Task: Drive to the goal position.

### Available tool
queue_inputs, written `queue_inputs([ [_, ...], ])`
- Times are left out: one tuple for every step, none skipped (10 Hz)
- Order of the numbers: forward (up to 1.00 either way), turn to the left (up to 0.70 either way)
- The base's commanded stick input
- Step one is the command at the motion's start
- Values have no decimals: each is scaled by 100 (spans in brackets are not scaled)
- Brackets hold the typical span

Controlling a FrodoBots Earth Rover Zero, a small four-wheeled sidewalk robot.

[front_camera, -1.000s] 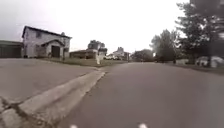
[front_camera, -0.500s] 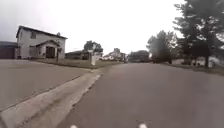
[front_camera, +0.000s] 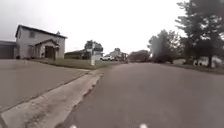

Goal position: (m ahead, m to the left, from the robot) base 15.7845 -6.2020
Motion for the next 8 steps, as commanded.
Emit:
queue_inputs([
  [100,0],
  [100,0],
  [100,0],
  [100,0],
  [100,0],
  [100,-1],
  [100,-2],
  [100,-30],
])
